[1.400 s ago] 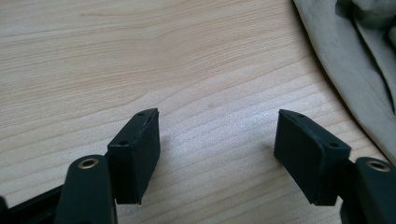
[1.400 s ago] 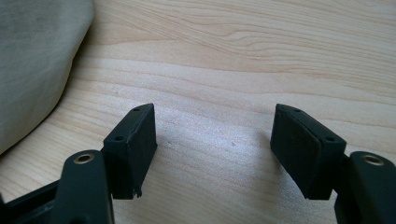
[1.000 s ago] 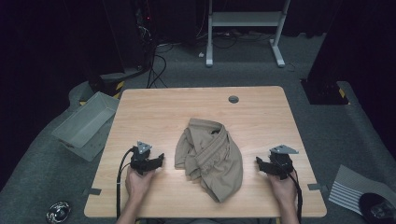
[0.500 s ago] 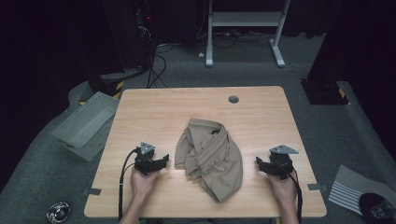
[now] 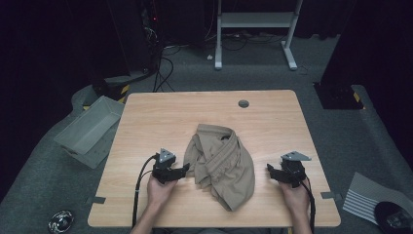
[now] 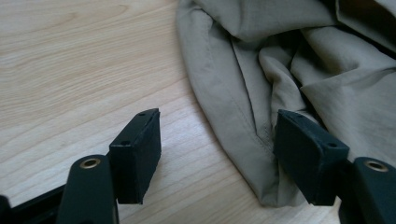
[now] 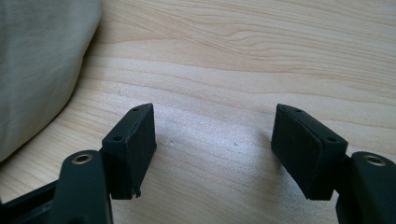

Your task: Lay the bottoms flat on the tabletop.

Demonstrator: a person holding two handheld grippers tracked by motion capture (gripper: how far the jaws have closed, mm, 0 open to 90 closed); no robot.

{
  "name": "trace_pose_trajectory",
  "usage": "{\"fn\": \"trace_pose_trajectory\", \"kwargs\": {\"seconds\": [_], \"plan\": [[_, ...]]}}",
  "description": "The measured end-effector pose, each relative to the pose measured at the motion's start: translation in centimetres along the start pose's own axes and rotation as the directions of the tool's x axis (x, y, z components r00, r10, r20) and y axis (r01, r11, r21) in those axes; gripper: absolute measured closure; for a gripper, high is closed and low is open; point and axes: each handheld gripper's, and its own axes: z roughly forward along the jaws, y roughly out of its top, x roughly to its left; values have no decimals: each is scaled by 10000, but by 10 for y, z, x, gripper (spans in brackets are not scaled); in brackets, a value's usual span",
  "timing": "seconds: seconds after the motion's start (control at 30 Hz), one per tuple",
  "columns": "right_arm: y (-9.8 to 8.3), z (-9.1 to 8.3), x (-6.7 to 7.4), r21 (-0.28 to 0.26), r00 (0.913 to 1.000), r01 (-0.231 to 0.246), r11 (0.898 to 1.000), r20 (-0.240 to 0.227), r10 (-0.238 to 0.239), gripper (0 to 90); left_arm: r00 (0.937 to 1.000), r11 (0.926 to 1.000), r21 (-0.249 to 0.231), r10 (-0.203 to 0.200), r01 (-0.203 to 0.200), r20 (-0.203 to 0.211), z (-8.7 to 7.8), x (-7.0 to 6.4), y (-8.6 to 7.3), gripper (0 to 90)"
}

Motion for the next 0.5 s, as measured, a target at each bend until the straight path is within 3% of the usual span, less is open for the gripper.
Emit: {"fn": "trace_pose_trajectory", "kwargs": {"seconds": [0.27,0.3,0.5], "plan": [[0,0,0,6,10000,1,10000,3,-1,306,9991,9984,390,407,-404,-88,10,-9,7,366],[0,0,0,9,10000,6,10000,-4,-6,306,9973,9965,465,702,-691,-222,15,-13,10,371],[-2,-2,2,-81,9998,34,10000,197,-32,355,9963,9951,596,810,-793,-271,27,-18,18,378]]}}
